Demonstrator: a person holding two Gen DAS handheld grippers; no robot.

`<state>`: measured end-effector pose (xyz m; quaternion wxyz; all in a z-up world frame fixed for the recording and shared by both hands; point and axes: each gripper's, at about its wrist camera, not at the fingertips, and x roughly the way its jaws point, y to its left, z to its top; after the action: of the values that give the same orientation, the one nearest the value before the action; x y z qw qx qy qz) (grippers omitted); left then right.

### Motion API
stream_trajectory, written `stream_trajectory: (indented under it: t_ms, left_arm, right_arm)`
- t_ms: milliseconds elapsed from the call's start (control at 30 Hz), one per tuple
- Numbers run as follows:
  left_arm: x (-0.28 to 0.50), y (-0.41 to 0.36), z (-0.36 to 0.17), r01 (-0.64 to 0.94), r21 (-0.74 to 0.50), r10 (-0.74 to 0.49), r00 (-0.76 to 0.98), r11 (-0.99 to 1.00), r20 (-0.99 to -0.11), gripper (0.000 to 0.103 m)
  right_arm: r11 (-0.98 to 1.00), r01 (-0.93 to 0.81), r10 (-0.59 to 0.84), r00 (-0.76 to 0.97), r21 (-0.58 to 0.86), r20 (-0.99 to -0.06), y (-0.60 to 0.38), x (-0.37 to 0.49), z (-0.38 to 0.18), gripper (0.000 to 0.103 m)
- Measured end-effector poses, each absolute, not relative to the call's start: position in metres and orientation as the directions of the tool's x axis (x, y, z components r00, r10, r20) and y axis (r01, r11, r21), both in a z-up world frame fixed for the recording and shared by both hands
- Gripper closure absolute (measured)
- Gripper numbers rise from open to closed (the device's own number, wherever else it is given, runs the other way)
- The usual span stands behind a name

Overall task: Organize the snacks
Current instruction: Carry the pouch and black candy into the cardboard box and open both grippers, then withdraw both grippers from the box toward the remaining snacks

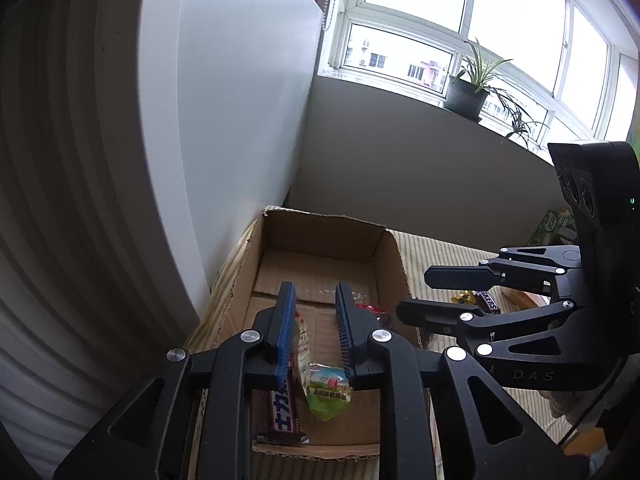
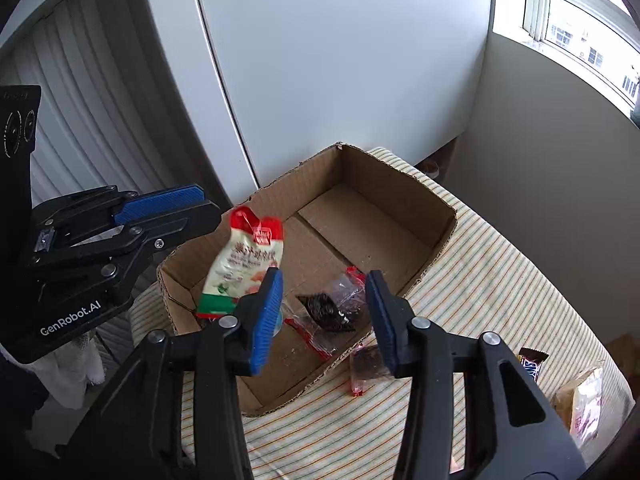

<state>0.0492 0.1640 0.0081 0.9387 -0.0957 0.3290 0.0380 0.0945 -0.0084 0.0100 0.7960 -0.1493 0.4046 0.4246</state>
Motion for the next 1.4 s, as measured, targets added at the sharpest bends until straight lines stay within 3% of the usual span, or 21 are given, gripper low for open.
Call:
stream_trajectory:
  t_ms: [33, 67, 267, 800, 933, 1067, 1333, 1400]
  left_arm:
    - [0.048, 0.166, 0.008, -0.141, -0.148, 0.018, 0.780, 0.979, -0.625, 0.066]
    - [0.046, 0.168, 0.008, -0.147, -0.153, 0.020, 0.782, 0.977, -0.623, 0.062]
    - [0.043, 0.159, 0.010, -0.121, -0.172, -0.013, 0.780, 0.978, -0.625, 0.062]
    - [0.012, 0.092, 0.020, 0.007, -0.211, -0.137, 0.781, 0.977, -0.609, 0.062]
    - [0.001, 0.073, 0.022, 0.040, -0.200, -0.157, 0.777, 0.979, -0.609, 0.062]
    - [0.004, 0.056, 0.017, 0.087, -0.213, -0.204, 0.756, 0.973, -0.622, 0.062]
    - [0.014, 0.019, 0.002, 0.197, -0.208, -0.285, 0.713, 0.958, -0.641, 0.062]
    - [0.015, 0.014, -0.001, 0.231, -0.196, -0.302, 0.713, 0.953, -0.632, 0.062]
  right_arm:
    - [0.603, -0.790, 0.558, 0.320, 0.109, -0.766, -0.012, 0.095, 0.012, 0.043]
    - [0.612, -0.782, 0.562, 0.325, 0.117, -0.761, -0.017, 0.096, 0.015, 0.041]
    - [0.650, -0.750, 0.552, 0.349, 0.128, -0.757, -0.051, 0.099, 0.025, 0.031]
    - [0.820, -0.549, 0.473, 0.491, 0.162, -0.732, -0.204, 0.075, 0.043, 0.031]
    - [0.841, -0.523, 0.436, 0.508, 0.135, -0.743, -0.223, 0.063, 0.047, 0.019]
    - [0.865, -0.495, 0.370, 0.527, 0.077, -0.765, -0.231, 0.054, 0.042, 0.019]
    - [0.891, -0.416, 0.395, 0.512, 0.182, -0.763, -0.255, 0.055, 0.029, 0.020]
    - [0.893, -0.406, 0.399, 0.511, 0.196, -0.761, -0.255, 0.055, 0.027, 0.024]
